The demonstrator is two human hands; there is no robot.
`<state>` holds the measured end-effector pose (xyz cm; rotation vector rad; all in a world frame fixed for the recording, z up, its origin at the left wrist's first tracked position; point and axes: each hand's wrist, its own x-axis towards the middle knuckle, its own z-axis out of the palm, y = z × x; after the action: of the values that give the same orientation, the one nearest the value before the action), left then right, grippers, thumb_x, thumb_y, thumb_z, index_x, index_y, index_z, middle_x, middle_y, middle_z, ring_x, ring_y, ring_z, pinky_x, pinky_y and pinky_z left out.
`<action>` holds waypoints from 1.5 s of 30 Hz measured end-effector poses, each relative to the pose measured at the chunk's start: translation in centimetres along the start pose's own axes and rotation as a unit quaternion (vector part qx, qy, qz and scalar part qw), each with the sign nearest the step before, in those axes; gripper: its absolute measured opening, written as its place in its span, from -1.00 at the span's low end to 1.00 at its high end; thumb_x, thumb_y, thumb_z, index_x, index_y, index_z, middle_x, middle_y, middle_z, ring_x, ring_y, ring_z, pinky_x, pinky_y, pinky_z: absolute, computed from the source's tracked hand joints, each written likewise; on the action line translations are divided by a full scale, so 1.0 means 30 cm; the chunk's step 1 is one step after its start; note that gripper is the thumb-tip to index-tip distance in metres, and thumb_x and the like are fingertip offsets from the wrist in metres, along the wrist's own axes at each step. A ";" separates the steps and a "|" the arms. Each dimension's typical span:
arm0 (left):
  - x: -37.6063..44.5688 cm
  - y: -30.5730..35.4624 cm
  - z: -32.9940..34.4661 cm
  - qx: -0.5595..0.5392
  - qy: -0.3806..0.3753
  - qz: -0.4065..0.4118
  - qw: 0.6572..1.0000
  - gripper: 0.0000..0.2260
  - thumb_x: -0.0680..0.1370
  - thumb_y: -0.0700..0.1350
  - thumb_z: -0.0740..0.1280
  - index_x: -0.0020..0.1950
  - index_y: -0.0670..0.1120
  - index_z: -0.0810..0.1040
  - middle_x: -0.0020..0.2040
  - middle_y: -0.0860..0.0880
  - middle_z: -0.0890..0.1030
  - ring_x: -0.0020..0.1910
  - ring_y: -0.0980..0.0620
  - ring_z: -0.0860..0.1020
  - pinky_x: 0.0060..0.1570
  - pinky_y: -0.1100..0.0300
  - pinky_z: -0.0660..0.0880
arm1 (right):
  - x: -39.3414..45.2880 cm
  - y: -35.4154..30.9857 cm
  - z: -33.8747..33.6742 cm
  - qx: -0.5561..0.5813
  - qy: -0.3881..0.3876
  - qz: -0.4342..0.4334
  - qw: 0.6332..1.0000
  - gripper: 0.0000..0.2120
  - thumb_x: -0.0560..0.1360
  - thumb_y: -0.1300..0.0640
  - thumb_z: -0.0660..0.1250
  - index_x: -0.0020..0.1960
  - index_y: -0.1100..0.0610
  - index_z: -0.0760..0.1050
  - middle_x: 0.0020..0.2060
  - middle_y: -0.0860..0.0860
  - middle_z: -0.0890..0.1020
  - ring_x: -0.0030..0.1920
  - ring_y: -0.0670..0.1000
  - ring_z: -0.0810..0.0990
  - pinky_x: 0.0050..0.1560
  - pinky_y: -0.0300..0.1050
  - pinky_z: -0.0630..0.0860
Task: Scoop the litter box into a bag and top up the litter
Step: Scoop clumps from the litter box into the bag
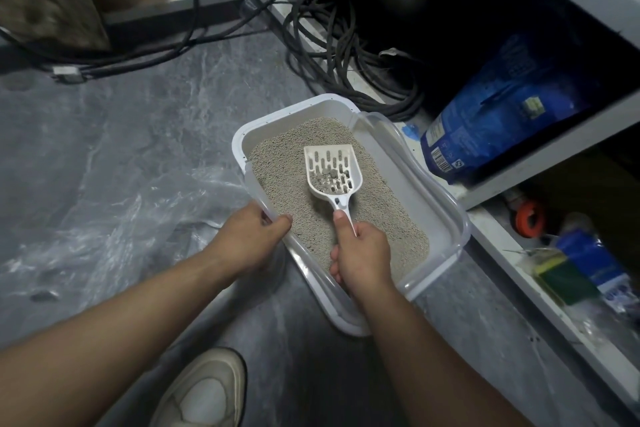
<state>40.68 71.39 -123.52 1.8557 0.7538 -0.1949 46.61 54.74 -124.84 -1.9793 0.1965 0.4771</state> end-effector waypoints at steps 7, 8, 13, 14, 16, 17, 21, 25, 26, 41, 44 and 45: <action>-0.011 0.007 -0.005 -0.001 0.001 -0.001 1.000 -0.81 0.61 0.05 0.36 0.01 -0.07 0.59 -0.12 -0.01 0.65 -0.05 -0.11 0.65 0.04 -0.17 0.64 | -0.009 -0.008 -0.004 -0.003 0.003 -0.005 1.000 -0.55 0.61 -0.17 0.27 -0.22 0.19 0.49 -0.43 0.14 0.59 -0.57 0.04 0.52 -0.54 -0.19 0.39; -0.012 0.011 -0.005 0.003 0.004 -0.001 1.000 -0.81 0.61 0.03 0.36 -0.04 -0.08 0.58 -0.14 -0.02 0.65 -0.07 -0.12 0.65 0.03 -0.17 0.64 | -0.009 -0.009 -0.005 -0.002 0.003 -0.005 1.000 -0.55 0.61 -0.17 0.27 -0.22 0.19 0.49 -0.44 0.14 0.59 -0.57 0.04 0.53 -0.54 -0.19 0.39; -0.015 0.021 0.001 0.018 0.021 0.004 1.000 -0.65 0.61 0.08 0.37 -0.08 -0.23 0.55 -0.11 -0.24 0.66 -0.11 -0.22 0.66 -0.03 -0.22 0.64 | -0.011 -0.024 -0.016 0.000 0.006 -0.007 1.000 -0.56 0.60 -0.19 0.27 -0.19 0.18 0.51 -0.43 0.13 0.60 -0.56 0.05 0.54 -0.49 -0.14 0.44; -0.014 0.017 0.002 0.020 0.022 0.004 1.000 -0.61 0.59 0.14 0.37 -0.06 -0.21 0.54 -0.13 -0.22 0.66 -0.13 -0.20 0.66 -0.03 -0.21 0.64 | -0.012 -0.032 -0.022 0.000 0.007 -0.011 1.000 -0.56 0.60 -0.19 0.27 -0.19 0.17 0.51 -0.43 0.14 0.61 -0.55 0.06 0.55 -0.48 -0.12 0.45; -0.016 0.006 -0.004 0.017 0.020 -0.001 1.000 -0.57 0.55 0.28 0.37 -0.04 -0.11 0.53 -0.18 -0.13 0.66 -0.15 -0.14 0.66 -0.02 -0.18 0.64 | -0.020 -0.052 -0.034 0.010 0.002 -0.019 1.000 -0.59 0.59 -0.20 0.29 -0.18 0.14 0.52 -0.42 0.13 0.61 -0.54 0.08 0.55 -0.46 -0.11 0.45; -0.018 -0.001 -0.012 0.009 0.017 -0.003 1.000 -0.57 0.53 0.32 0.37 -0.04 -0.06 0.53 -0.18 -0.10 0.66 -0.15 -0.12 0.66 -0.01 -0.16 0.64 | -0.027 -0.064 -0.040 0.018 -0.006 -0.022 1.000 -0.61 0.58 -0.19 0.29 -0.17 0.12 0.51 -0.42 0.13 0.61 -0.53 0.08 0.54 -0.47 -0.12 0.45; -0.040 -0.037 -0.060 -0.051 0.003 -0.026 0.998 -0.67 0.51 0.27 0.43 -0.05 0.01 0.57 -0.10 -0.09 0.69 -0.15 -0.09 0.66 0.03 -0.15 0.66 | -0.069 -0.124 -0.056 0.054 -0.056 -0.020 0.997 -0.67 0.59 -0.14 0.32 -0.13 0.13 0.51 -0.43 0.11 0.58 -0.52 0.06 0.50 -0.50 -0.15 0.41; -0.057 -0.105 -0.141 -0.025 0.010 0.003 1.000 -0.85 0.51 0.10 0.47 0.00 0.09 0.59 -0.08 0.00 0.70 -0.09 -0.07 0.69 0.03 -0.10 0.66 | -0.138 -0.182 -0.049 0.080 -0.105 -0.029 0.991 -0.69 0.61 -0.04 0.32 -0.15 0.19 0.48 -0.42 0.13 0.57 -0.52 0.04 0.47 -0.52 -0.17 0.39; -0.060 -0.121 -0.168 0.017 0.024 0.033 0.999 -0.86 0.51 0.08 0.47 0.01 0.12 0.59 -0.06 0.03 0.70 -0.10 -0.01 0.68 0.04 -0.01 0.63 | -0.157 -0.189 -0.040 0.084 -0.116 -0.029 0.989 -0.69 0.61 -0.03 0.33 -0.14 0.20 0.48 -0.41 0.14 0.57 -0.52 0.05 0.47 -0.51 -0.16 0.39; -0.086 -0.375 -0.454 0.341 0.128 0.127 0.922 -0.53 0.44 0.05 0.33 0.35 0.07 0.56 0.54 0.08 0.42 0.55 -0.07 0.31 0.45 -0.18 0.18 | -0.340 -0.016 0.161 -0.057 -0.218 -0.026 0.974 -0.87 0.56 0.05 0.37 -0.15 0.05 0.53 -0.37 0.08 0.67 -0.45 0.08 0.65 -0.43 -0.02 0.56; -0.074 -0.400 -0.446 0.282 0.119 0.137 0.942 -0.55 0.48 -0.22 0.37 0.38 -0.01 0.56 0.55 0.00 0.42 0.49 -0.07 0.41 0.46 -0.11 0.35 | -0.345 0.024 0.191 -0.140 -0.215 -0.072 0.964 -0.88 0.51 -0.06 0.33 -0.11 -0.02 0.52 -0.38 0.03 0.66 -0.38 0.03 0.66 -0.29 0.04 0.62; -0.069 -0.406 -0.440 0.265 0.124 0.137 0.946 -0.53 0.48 -0.32 0.36 0.37 -0.03 0.56 0.55 0.00 0.42 0.49 -0.05 0.41 0.46 -0.03 0.37 | -0.343 0.034 0.202 -0.174 -0.213 -0.089 0.957 -0.84 0.51 -0.10 0.31 -0.08 -0.01 0.51 -0.34 0.01 0.66 -0.32 0.03 0.65 -0.24 0.02 0.61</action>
<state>29.19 85.02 -126.61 2.5101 0.6391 0.0238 35.46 58.96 -123.71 -2.1513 -0.3582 0.8495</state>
